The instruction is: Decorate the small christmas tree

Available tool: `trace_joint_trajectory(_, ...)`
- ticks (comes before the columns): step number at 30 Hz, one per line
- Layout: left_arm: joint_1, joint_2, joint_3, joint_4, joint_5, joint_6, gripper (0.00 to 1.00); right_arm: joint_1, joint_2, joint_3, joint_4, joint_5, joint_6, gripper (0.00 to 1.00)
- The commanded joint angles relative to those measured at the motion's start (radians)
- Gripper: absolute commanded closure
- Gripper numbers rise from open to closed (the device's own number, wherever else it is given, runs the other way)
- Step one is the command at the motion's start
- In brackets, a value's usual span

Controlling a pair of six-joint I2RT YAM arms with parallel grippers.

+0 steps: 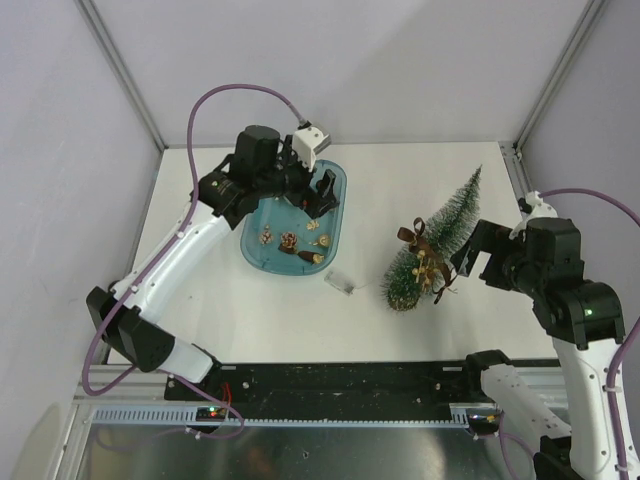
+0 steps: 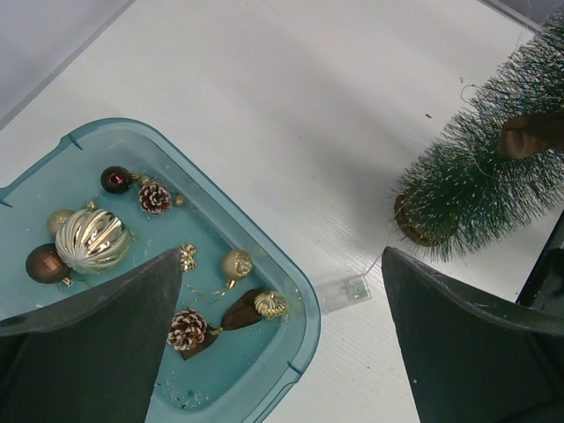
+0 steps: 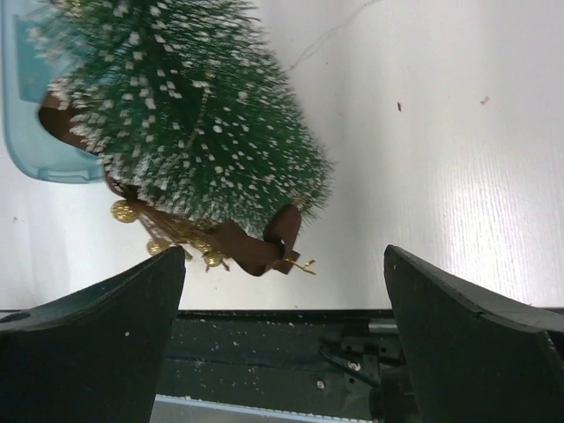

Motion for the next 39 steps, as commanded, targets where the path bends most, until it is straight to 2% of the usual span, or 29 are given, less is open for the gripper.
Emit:
trace_joint_trajectory(1, 0.002, -0.035, -0.002, 0.022, 0.007, 0.014, 0.0, -0.004, -0.031, 0.063, 0.073, -0.049, 0.017, 0.01)
trace_joint_trajectory(6, 0.04, 0.029, 0.016, 0.019, 0.004, -0.026, 0.0, -0.004, -0.031, 0.138, 0.12, -0.07, 0.008, 0.01)
trace_joint_trajectory(10, 0.086, 0.123, 0.042, 0.02, -0.001, -0.055, 0.01, -0.004, -0.045, 0.176, 0.156, -0.024, 0.005, 0.01)
trace_joint_trajectory(14, 0.111, 0.241, 0.078, 0.021, -0.03, -0.019, 0.03, -0.004, -0.065, 0.189, 0.187, 0.056, -0.003, 0.02)
trace_joint_trajectory(23, 0.136, 0.544, 0.241, 0.019, -0.032, 0.016, 0.02, -0.003, -0.144, 0.129, 0.271, 0.162, -0.022, 0.17)
trace_joint_trajectory(26, 0.143, 0.629, 0.297, 0.02, -0.032, 0.013, 0.06, -0.003, -0.145, 0.099, 0.288, 0.178, -0.027, 0.2)
trace_joint_trajectory(33, 0.157, 0.767, 0.382, 0.019, -0.028, -0.027, 0.22, -0.004, -0.146, 0.021, 0.346, 0.191, -0.043, 0.22)
trace_joint_trajectory(39, 0.159, 0.847, 0.453, 0.021, -0.043, -0.102, 0.25, -0.003, -0.159, -0.04, 0.382, 0.186, -0.055, 0.23)
